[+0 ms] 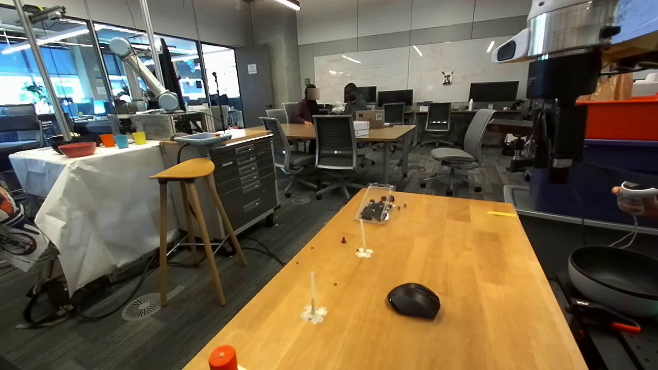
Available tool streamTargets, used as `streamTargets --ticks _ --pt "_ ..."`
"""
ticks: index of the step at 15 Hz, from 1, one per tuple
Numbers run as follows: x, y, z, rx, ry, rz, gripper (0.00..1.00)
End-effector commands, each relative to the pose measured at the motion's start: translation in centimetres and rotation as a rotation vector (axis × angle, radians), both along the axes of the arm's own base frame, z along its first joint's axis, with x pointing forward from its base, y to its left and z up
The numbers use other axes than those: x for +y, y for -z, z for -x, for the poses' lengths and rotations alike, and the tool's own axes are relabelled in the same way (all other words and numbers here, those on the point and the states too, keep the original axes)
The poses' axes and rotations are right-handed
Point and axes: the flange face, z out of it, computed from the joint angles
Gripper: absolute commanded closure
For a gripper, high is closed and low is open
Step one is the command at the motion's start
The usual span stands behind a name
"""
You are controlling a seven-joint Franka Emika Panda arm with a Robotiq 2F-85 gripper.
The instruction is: Left click the black computer mouse
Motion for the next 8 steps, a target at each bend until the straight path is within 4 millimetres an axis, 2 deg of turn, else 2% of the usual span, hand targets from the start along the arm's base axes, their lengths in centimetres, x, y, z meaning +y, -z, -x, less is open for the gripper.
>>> streamTargets --ticks 1,4,7,8 --pt "-1.6 2.0 -1.4 -0.008 0.076 0.033 0.00" --pt "-2.5 4.0 -2.9 -0.022 0.107 0.052 0.00" --pt "-2.7 5.9 -4.5 -0.039 0.110 0.072 0.00" --pt "-2.6 6.5 -5.0 -0.042 0.097 0.080 0.25"
